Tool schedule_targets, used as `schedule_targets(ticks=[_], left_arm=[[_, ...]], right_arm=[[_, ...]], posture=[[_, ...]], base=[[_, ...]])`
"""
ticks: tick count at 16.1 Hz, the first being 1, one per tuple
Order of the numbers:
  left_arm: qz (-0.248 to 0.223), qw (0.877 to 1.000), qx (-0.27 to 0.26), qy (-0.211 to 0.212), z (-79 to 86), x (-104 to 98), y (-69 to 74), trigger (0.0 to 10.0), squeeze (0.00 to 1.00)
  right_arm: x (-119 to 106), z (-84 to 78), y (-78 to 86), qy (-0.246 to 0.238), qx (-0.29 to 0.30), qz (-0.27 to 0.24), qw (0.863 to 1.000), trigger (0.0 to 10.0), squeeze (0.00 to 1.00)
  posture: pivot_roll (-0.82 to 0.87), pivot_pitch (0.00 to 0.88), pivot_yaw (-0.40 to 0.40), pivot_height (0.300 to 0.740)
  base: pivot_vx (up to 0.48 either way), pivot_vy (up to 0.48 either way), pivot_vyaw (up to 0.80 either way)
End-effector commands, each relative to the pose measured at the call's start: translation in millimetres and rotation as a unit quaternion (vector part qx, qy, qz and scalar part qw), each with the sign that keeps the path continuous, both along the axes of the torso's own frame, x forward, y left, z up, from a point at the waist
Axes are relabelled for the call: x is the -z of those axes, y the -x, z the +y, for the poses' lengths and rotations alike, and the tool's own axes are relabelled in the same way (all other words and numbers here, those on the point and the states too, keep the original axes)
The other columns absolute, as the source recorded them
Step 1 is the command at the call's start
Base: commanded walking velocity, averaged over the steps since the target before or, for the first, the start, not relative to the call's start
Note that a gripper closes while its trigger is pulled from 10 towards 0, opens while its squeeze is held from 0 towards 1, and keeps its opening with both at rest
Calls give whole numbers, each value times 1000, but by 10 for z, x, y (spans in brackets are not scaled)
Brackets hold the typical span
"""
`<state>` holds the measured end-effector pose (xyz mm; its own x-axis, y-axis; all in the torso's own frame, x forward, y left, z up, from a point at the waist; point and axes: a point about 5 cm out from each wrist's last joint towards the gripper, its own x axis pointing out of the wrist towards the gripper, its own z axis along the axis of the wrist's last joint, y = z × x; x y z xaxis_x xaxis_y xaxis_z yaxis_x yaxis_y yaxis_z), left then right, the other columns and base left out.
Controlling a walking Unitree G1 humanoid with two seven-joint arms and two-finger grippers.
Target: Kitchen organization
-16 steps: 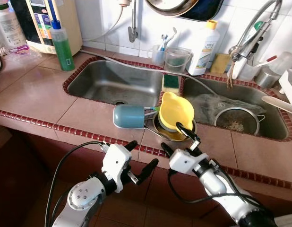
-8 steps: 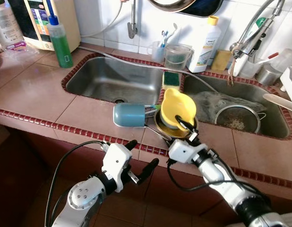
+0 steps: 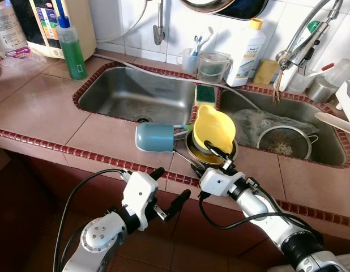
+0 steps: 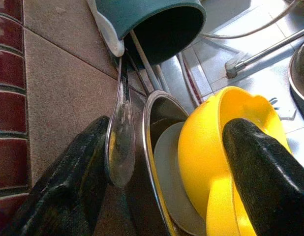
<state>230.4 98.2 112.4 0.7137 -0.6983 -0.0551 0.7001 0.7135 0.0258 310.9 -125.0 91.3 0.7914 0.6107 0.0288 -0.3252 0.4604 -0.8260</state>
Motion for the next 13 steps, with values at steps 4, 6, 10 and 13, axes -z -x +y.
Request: schedule_targets(ticks=[4, 6, 10, 13], left_arm=[[-3, 1000, 7, 0, -42, -24, 23, 10000, 0], [-3, 1000, 6, 0, -45, -24, 19, 10000, 0], [-3, 1000, 7, 1, -49, -21, 20, 10000, 0], [-3, 1000, 7, 1, -53, -22, 19, 10000, 0]], right_arm=[[80, 4, 50, 21, -23, 12, 999, 0, 0], [85, 0, 50, 24, -24, 13, 999, 0, 0], [94, 14, 58, 40, -37, 10, 998, 0, 0], [103, 11, 61, 62, -43, 2, 997, 0, 0]], posture=[[-55, 80, -76, 740], [-55, 79, -76, 740], [-56, 79, -76, 740], [-56, 81, -78, 740]], base=[[0, 0, 0], [0, 0, 0], [0, 0, 0], [0, 0, 0]])
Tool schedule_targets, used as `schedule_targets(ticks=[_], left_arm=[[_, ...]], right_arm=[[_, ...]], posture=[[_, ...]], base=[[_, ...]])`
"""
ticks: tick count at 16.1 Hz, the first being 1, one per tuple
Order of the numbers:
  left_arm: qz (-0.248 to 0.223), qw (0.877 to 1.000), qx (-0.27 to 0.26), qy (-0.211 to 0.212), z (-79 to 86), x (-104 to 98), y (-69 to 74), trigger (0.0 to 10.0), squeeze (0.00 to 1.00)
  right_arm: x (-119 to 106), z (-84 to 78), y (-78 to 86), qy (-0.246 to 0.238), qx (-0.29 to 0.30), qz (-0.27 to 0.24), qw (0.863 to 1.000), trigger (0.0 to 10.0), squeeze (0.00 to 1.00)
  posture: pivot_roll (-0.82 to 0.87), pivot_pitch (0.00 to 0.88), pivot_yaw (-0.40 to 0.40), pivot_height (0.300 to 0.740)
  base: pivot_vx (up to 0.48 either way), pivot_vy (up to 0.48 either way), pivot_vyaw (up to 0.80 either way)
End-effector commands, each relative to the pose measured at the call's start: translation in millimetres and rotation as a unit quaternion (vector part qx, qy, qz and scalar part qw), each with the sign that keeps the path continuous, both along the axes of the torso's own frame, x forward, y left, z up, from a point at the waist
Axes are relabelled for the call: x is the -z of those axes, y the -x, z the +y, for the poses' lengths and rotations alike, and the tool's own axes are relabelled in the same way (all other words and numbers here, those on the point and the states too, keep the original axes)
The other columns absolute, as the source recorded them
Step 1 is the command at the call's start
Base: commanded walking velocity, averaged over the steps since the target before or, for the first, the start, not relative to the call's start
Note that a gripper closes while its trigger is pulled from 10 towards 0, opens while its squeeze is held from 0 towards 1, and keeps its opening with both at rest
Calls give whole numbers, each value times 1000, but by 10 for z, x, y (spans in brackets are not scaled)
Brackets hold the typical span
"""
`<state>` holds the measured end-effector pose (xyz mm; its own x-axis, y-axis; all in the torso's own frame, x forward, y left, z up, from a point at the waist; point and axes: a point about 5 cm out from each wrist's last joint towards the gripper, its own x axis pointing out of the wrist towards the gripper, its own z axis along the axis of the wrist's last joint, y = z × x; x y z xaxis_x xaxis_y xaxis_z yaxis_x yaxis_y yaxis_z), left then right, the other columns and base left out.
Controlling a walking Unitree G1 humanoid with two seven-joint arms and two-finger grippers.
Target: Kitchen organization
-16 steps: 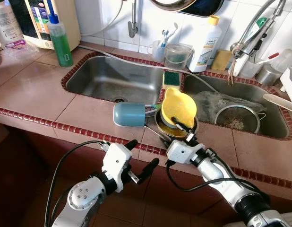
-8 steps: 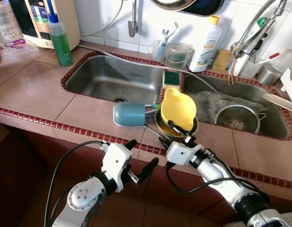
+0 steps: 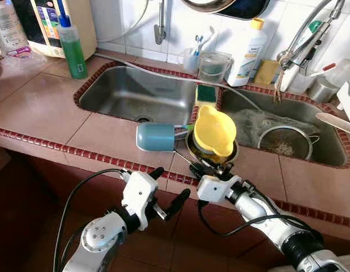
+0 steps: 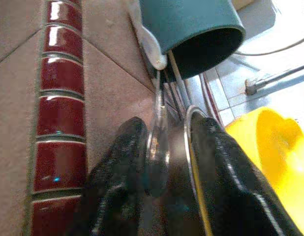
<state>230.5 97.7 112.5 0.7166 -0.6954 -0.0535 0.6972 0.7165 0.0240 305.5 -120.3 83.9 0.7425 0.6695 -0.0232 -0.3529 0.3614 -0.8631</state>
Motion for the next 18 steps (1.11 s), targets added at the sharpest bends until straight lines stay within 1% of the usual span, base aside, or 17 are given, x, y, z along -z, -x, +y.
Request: schedule_targets(ticks=[1, 2, 4, 5, 7, 10, 17, 18], left_arm=[[-3, 1000, 9, 0, -49, -20, 21, 10000, 0], [-3, 1000, 9, 0, -50, -20, 21, 10000, 0], [-2, 1000, 8, 2, -53, -21, 24, 10000, 0], [-2, 1000, 8, 3, -54, -22, 23, 10000, 0], [-3, 1000, 9, 3, -54, -23, 27, 10000, 0], [-2, 1000, 9, 4, -59, -25, 31, 10000, 0], [-2, 1000, 11, 3, -61, -28, 38, 10000, 0], [-2, 1000, 12, 3, -62, -27, 38, 10000, 0]], right_arm=[[33, -37, 9, 32, -9, -2, 999, 0, 0], [34, -39, 10, 33, -9, -2, 999, 0, 0], [61, -75, -1, 60, -5, -5, 998, 0, 0], [75, -92, -7, 90, -10, -14, 996, 0, 0], [82, -127, -23, 127, -13, -29, 991, 0, 0], [79, -151, -34, 129, -7, -35, 991, 0, 0], [89, -124, -13, 129, -15, -47, 990, 0, 0], [112, -97, 21, 131, -31, -44, 990, 863, 0]], posture=[[-57, 82, -78, 740], [-57, 81, -78, 740], [-57, 82, -78, 740], [-57, 82, -78, 740], [-58, 81, -78, 740], [-58, 85, -79, 740], [-57, 84, -74, 740], [-57, 85, -73, 740]], base=[[0, 0, 0], [0, 0, 0], [0, 0, 0], [0, 0, 0], [0, 0, 0], [0, 0, 0], [0, 0, 0], [0, 0, 0]])
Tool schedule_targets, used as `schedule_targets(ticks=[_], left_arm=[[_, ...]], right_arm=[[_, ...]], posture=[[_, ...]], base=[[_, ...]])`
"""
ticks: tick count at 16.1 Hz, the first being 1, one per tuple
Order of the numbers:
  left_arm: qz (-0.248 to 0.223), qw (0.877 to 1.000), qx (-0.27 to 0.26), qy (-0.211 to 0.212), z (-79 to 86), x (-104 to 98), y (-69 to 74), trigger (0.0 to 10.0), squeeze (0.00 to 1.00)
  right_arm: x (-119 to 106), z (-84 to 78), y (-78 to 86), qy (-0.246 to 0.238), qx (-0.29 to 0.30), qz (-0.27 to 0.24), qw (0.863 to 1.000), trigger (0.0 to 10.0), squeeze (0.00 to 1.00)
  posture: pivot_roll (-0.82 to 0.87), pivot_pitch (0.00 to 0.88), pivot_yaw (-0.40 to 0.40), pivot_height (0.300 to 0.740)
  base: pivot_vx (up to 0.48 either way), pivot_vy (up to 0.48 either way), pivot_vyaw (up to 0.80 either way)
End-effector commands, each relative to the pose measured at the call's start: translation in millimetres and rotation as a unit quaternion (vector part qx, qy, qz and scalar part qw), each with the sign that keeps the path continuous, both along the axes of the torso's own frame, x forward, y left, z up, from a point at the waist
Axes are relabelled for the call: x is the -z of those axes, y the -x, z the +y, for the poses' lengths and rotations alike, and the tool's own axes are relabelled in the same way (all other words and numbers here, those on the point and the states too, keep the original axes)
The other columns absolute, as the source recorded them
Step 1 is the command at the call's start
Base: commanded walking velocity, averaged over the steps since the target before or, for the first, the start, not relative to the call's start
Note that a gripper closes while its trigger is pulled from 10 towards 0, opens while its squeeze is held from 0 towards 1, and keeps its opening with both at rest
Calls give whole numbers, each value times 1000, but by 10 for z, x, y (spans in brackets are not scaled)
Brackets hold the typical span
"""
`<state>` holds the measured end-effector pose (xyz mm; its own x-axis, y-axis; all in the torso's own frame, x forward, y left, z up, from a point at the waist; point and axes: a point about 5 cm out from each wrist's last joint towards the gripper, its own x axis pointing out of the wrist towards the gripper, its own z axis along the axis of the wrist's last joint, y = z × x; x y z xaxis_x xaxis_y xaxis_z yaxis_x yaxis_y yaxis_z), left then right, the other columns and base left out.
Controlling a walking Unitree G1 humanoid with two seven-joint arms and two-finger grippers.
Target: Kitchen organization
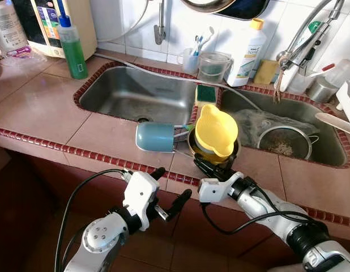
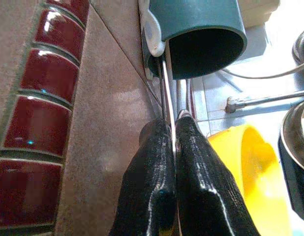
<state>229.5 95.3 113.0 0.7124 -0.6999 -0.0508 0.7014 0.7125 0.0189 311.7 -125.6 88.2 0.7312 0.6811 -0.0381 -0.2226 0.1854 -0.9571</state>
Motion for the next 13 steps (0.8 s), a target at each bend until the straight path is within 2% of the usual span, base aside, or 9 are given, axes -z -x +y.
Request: schedule_targets(ticks=[1, 2, 5, 7, 8, 9, 10, 12, 13], left_arm=[[-3, 1000, 9, 0, -39, -24, 27, 10000, 0], [-2, 1000, 9, 0, -40, -26, 27, 10000, 0], [-2, 1000, 9, 1, -45, -24, 31, 10000, 0], [-1, 1000, 11, 2, -57, -21, 36, 10000, 0], [-1, 1000, 11, 2, -60, -20, 37, 10000, 0], [-1, 1000, 11, 2, -60, -20, 37, 10000, 0], [-1, 1000, 11, 3, -62, -21, 36, 10000, 0], [-1, 1000, 12, 3, -63, -20, 34, 10000, 0], [-1, 1000, 13, 2, -66, -21, 34, 10000, 0]], right_arm=[[163, -38, 92, 41, -16, 35, 998, 9725, 0], [173, -27, 103, 46, -21, 35, 998, 10000, 0], [189, -17, 114, 72, -32, 20, 997, 10000, 0], [176, -27, 103, 62, -25, 19, 998, 10000, 0], [185, -49, 86, 44, -12, 48, 998, 10000, 0], [163, -53, 72, 32, -7, 48, 998, 10000, 357], [139, -62, 54, 16, 1, 55, 998, 10000, 1000], [135, -53, 57, 39, -8, 29, 999, 10000, 1000], [138, -49, 64, 48, -14, 22, 999, 10000, 706]], posture=[[-56, 86, -74, 740], [-57, 86, -74, 740], [-57, 86, -73, 740], [-57, 85, -73, 740], [-56, 82, -73, 740], [-56, 81, -74, 740], [-56, 79, -72, 740], [-58, 78, -70, 740], [-58, 78, -70, 740]], base=[[0, 0, 0], [0, 0, 0], [0, 0, 0], [0, 0, 0], [0, 0, 0], [0, 0, 0], [0, 0, 0], [0, 0, 0], [0, 0, 0]])
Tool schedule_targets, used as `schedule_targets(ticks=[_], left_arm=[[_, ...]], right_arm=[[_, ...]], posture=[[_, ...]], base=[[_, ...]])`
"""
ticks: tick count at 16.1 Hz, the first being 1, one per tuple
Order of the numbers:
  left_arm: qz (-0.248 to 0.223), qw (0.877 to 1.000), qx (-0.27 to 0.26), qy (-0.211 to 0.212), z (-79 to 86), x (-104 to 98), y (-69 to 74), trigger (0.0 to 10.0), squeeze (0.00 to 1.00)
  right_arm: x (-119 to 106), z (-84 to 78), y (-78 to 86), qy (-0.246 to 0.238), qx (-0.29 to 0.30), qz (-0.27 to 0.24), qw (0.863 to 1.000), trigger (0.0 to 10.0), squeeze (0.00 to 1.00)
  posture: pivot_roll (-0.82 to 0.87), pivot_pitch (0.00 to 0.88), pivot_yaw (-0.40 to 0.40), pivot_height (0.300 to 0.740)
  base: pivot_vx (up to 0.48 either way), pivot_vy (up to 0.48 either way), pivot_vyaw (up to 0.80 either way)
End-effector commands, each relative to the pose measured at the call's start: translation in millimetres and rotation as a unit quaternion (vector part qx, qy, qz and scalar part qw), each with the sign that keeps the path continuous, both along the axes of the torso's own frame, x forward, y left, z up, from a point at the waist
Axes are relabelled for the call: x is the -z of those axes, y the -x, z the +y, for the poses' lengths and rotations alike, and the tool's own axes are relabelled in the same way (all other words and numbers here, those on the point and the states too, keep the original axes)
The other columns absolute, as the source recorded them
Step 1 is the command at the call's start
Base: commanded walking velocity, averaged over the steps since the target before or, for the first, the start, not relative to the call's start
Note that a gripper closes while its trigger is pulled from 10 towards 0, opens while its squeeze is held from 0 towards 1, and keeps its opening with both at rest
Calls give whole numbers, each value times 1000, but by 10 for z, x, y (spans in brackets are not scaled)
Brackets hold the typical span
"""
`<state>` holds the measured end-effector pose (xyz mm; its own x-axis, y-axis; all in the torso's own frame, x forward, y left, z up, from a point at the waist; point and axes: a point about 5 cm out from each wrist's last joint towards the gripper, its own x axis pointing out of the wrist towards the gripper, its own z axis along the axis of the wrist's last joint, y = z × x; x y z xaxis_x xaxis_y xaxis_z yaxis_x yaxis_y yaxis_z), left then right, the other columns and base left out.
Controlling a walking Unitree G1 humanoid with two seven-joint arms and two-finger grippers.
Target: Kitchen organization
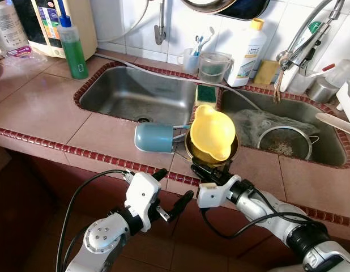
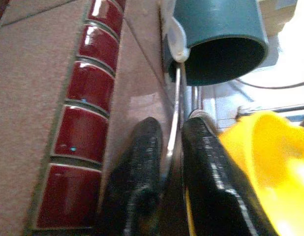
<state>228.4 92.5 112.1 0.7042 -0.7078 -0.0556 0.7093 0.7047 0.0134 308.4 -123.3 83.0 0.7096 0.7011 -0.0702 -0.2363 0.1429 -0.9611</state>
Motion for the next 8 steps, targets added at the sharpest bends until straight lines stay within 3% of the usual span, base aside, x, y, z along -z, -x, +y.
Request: schedule_targets(ticks=[1, 8], left_arm=[[-5, 1000, 8, 2, -39, -30, 21, 10000, 0], [-5, 1000, 13, 1, -51, -31, 18, 10000, 0]], right_arm=[[83, -64, 36, 33, -4, 13, 999, 10000, 0], [91, -25, 50, 39, -17, -2, 999, 10000, 0]], posture=[[-56, 76, -70, 740], [-54, 68, -64, 740]], base=[[0, 0, 0], [0, 0, 0]])
